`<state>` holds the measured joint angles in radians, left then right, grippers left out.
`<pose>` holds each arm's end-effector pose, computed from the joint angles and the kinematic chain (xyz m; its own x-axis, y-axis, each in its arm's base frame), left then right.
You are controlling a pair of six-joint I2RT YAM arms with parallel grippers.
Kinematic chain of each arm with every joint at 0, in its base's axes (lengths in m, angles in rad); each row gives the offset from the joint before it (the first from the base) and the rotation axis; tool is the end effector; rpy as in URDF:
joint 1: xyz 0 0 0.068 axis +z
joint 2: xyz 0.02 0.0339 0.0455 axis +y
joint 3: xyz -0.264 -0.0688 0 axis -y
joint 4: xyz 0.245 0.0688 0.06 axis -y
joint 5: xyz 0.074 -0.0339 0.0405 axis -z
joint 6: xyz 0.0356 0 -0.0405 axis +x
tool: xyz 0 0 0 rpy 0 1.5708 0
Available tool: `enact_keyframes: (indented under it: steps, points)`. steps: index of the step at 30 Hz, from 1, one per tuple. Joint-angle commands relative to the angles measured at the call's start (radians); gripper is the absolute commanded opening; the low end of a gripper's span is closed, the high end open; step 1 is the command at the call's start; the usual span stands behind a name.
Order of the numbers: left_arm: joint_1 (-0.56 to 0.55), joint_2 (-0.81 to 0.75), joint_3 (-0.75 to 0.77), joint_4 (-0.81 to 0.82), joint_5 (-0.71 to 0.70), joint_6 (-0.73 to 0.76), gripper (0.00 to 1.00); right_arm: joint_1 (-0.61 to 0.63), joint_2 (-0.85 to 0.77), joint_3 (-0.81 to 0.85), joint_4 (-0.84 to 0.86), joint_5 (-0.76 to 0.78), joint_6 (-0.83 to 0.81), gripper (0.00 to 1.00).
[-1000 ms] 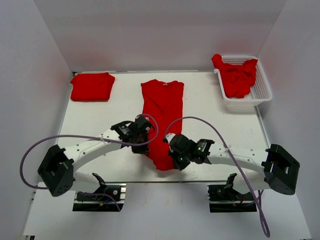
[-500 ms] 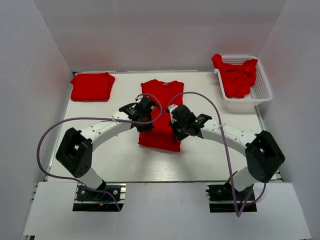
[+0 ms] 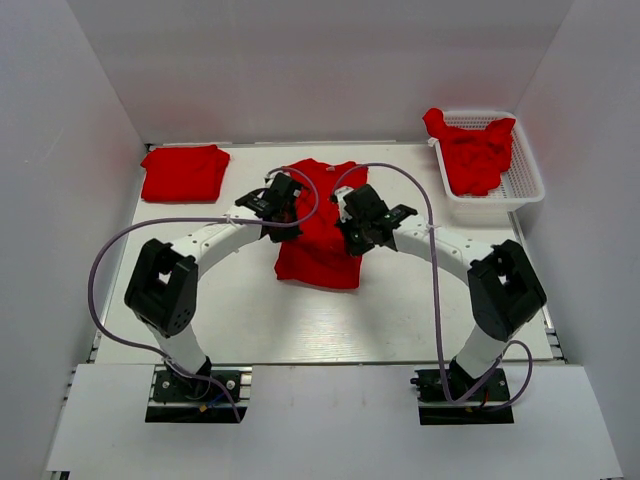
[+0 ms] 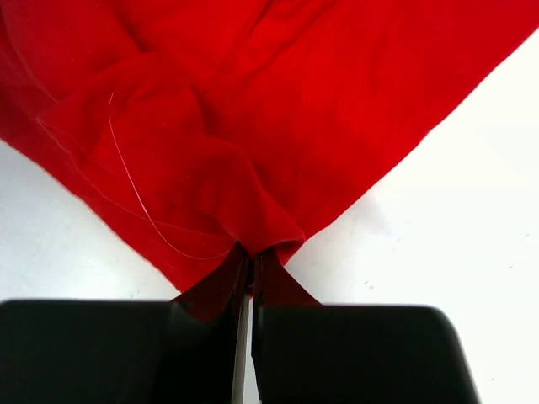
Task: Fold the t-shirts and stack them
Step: Fold the folded rectangular tshirt in 1/3 of the way
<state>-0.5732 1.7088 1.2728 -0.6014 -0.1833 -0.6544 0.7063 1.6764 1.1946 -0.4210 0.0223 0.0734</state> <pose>0.3053 -0.1893 0.2320 -0.8512 -0.1629 -0.4990 -0.0791 0.9796 -0.1850 0.2749 0.2334 0.2296 -0.6425 -0.4517 -0.6190 -0.5928 0.8048 0.0280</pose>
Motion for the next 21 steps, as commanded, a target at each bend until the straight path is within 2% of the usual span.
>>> enact_keyframes:
  steps: [1,12,21]
  points:
    - [0.022,0.018,0.075,0.041,-0.004,0.045,0.0,-0.024,0.026,0.066,-0.001,-0.012,-0.014,0.0]
    - [0.071,0.133,0.144,0.132,0.067,0.16,0.0,-0.088,0.127,0.155,-0.016,-0.042,-0.014,0.0]
    - [0.081,0.187,0.135,0.256,0.094,0.232,0.0,-0.131,0.221,0.241,-0.015,-0.064,-0.029,0.0]
